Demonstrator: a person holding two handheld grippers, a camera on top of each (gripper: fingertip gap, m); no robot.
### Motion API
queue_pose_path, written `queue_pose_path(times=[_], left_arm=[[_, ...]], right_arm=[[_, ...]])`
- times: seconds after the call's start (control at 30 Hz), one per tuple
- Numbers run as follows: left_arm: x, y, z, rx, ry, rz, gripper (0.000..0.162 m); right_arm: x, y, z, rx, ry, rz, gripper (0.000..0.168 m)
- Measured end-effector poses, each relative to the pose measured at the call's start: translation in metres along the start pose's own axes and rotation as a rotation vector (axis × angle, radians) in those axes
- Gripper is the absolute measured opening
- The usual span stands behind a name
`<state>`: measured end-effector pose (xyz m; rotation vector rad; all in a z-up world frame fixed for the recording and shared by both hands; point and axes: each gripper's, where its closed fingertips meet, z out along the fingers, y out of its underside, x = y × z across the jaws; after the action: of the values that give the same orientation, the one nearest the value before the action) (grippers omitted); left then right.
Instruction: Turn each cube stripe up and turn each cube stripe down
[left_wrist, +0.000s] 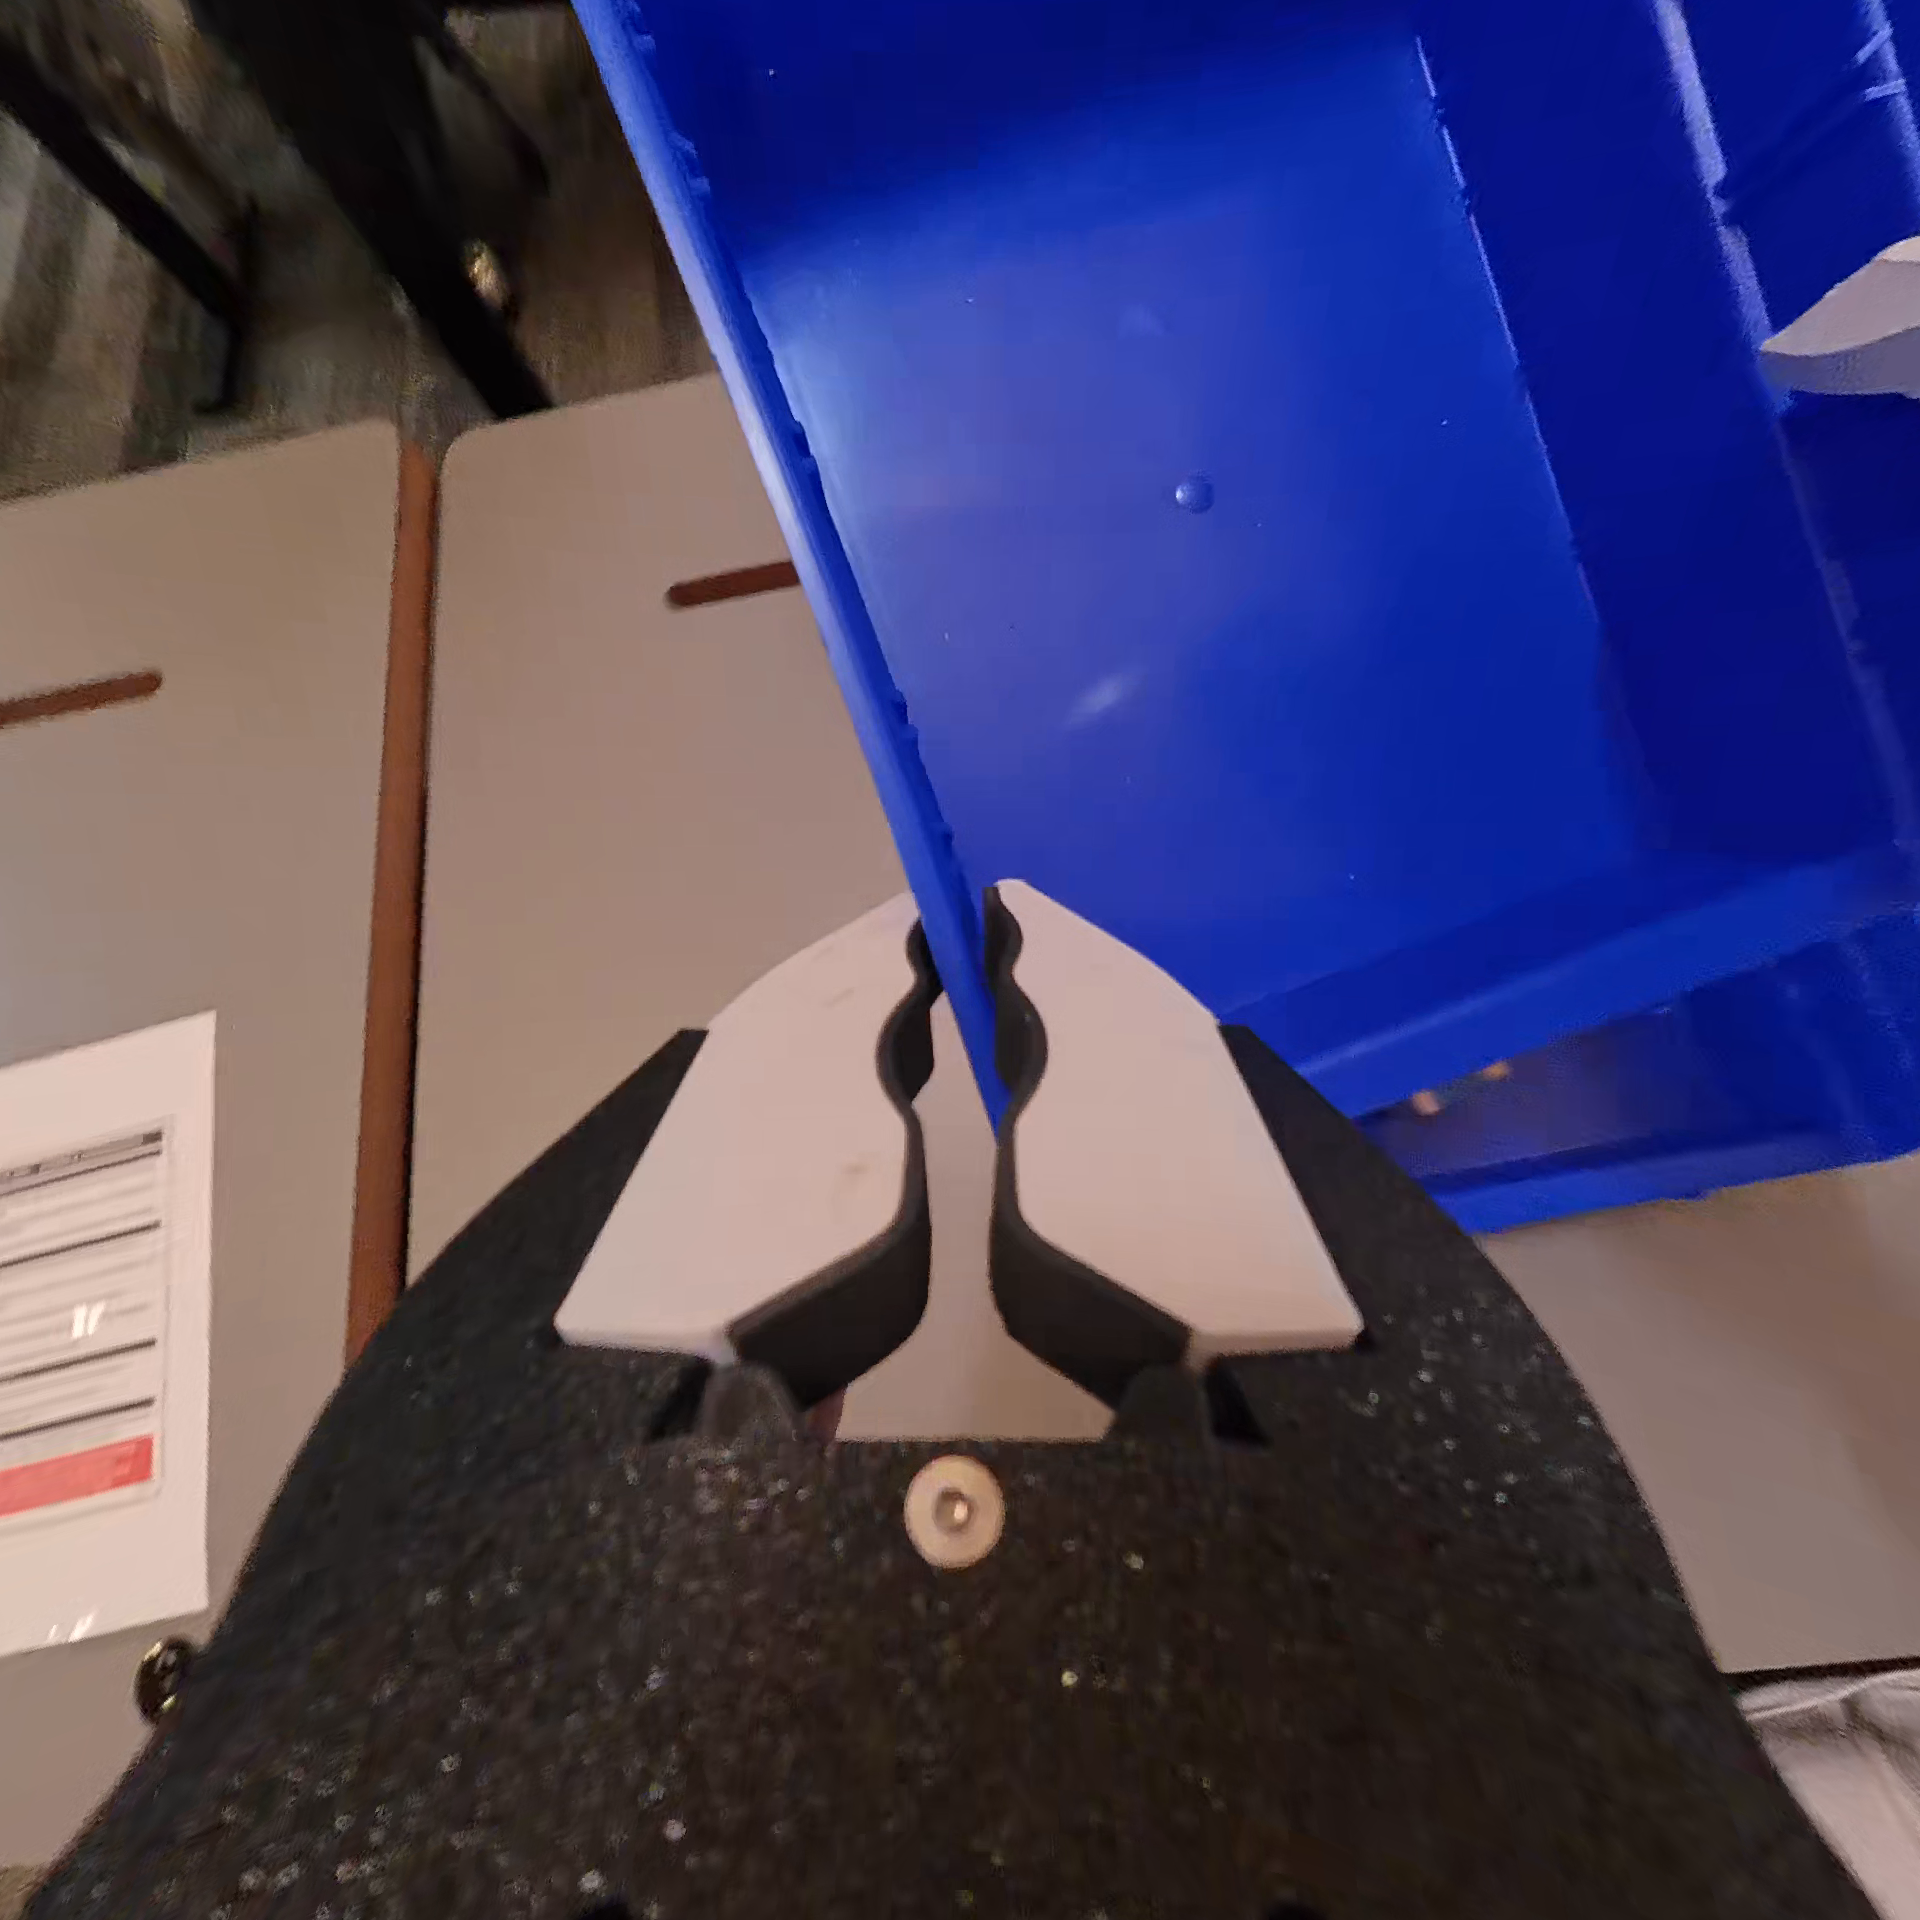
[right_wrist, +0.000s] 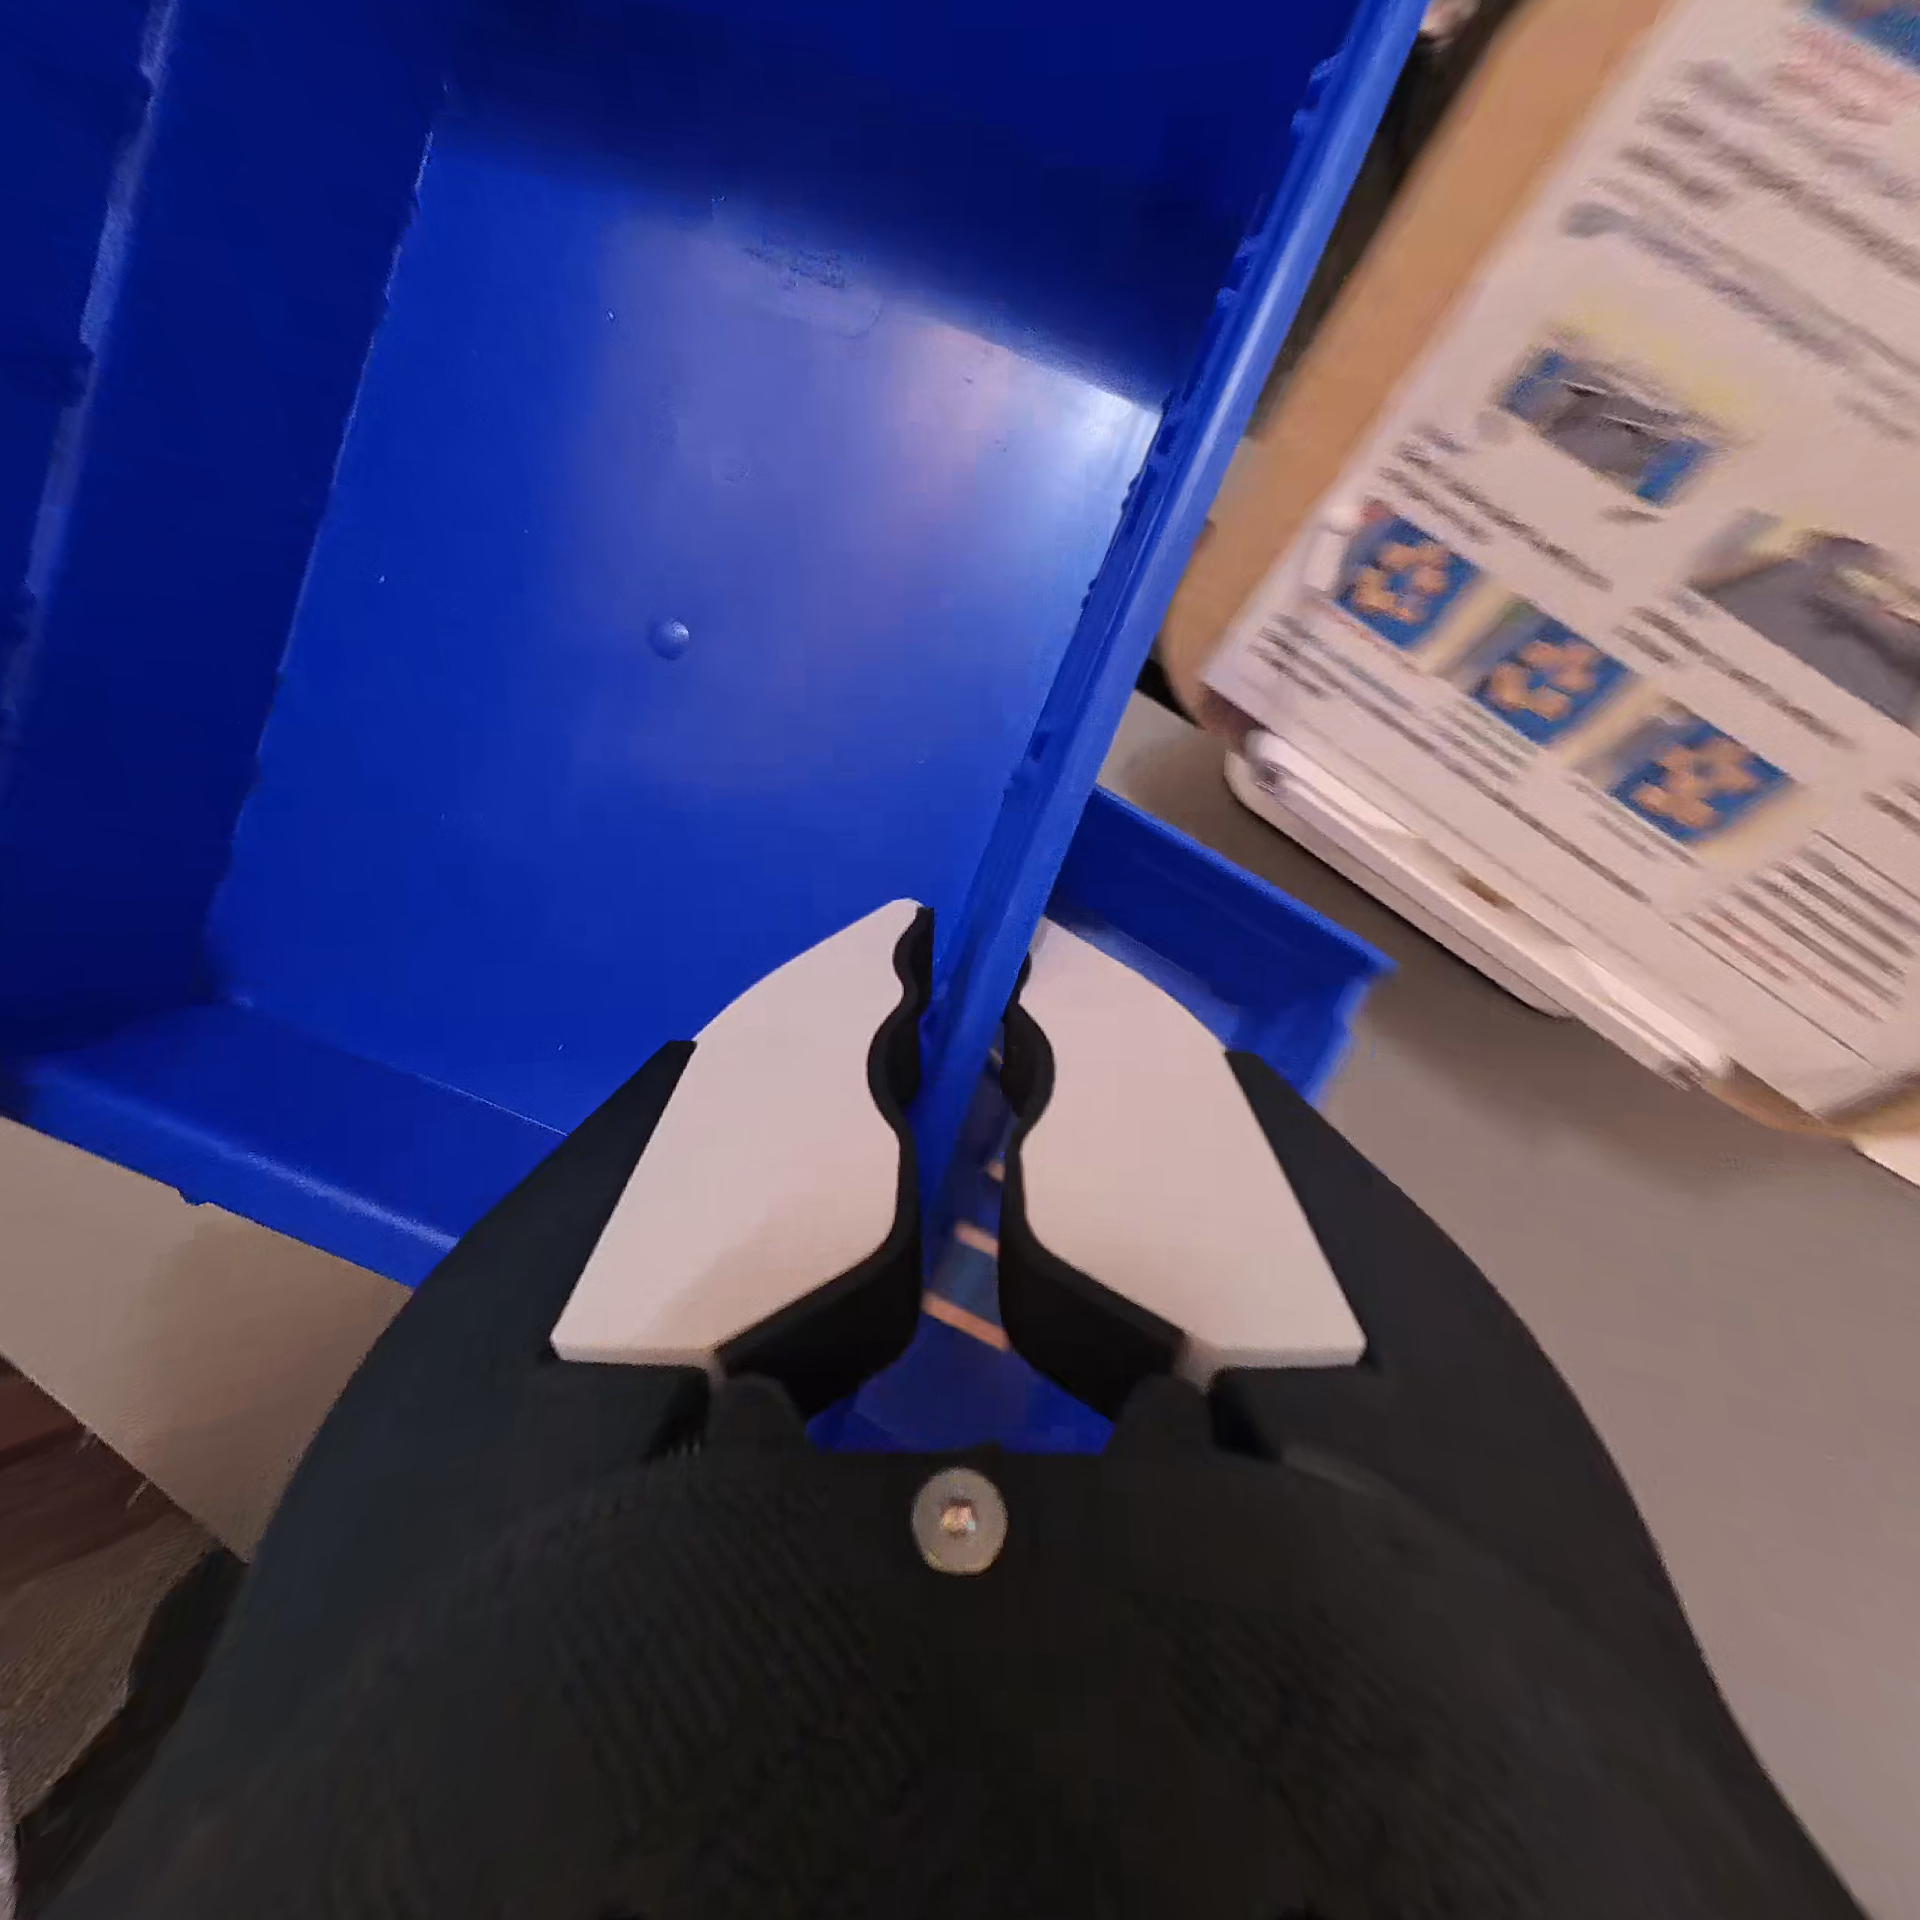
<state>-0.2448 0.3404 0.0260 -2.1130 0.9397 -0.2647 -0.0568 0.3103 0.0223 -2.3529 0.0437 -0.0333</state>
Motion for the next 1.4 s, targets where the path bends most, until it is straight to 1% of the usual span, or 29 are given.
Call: queue_pose_path(times=[0.07,0.17,0.27,0.4,0.47,0.53,0.67,0.77,0.87,1.13,1.23,1.33,1.4], left_arm=[[0.048,-0.018,-0.002,0.027,0.041,0.033,0.006],[0.125,-0.038,0.004,0.037,0.097,0.087,0.005],[0.210,-0.051,0.014,0.042,0.183,0.137,0.005],[0.326,-0.059,0.036,0.044,0.311,0.192,0.005],[0.380,-0.058,0.051,0.027,0.361,0.214,0.005],[0.427,-0.054,0.066,0.011,0.400,0.237,0.005],[0.497,-0.035,0.102,-0.038,0.437,0.263,0.005],[0.529,-0.017,0.127,-0.093,0.438,0.272,0.004],[0.551,-0.004,0.145,-0.128,0.445,0.265,0.005],[0.581,0.021,0.169,-0.205,0.481,0.250,0.008],[0.585,0.022,0.171,-0.205,0.497,0.236,0.009],[0.587,0.022,0.171,-0.201,0.501,0.246,0.011],[0.589,0.022,0.171,-0.169,0.509,0.252,0.014]], right_arm=[[0.042,0.018,-0.032,0.010,0.051,0.031,0.011],[0.108,0.053,-0.077,0.002,0.131,0.086,0.011],[0.174,0.100,-0.121,-0.025,0.228,0.126,0.011],[0.260,0.172,-0.170,-0.078,0.370,0.181,0.013],[0.301,0.208,-0.187,-0.101,0.416,0.229,0.011],[0.337,0.245,-0.194,-0.121,0.423,0.299,0.009],[0.391,0.309,-0.188,-0.157,0.405,0.402,0.008],[0.417,0.346,-0.175,-0.233,0.418,0.414,0.007],[0.436,0.368,-0.164,-0.295,0.432,0.401,0.007],[0.464,0.399,-0.144,-0.347,0.403,0.384,0.007],[0.467,0.415,-0.134,-0.363,0.385,0.412,0.007],[0.470,0.422,-0.125,-0.305,0.343,0.462,0.008],[0.473,0.421,-0.124,-0.270,0.334,0.467,0.007]])
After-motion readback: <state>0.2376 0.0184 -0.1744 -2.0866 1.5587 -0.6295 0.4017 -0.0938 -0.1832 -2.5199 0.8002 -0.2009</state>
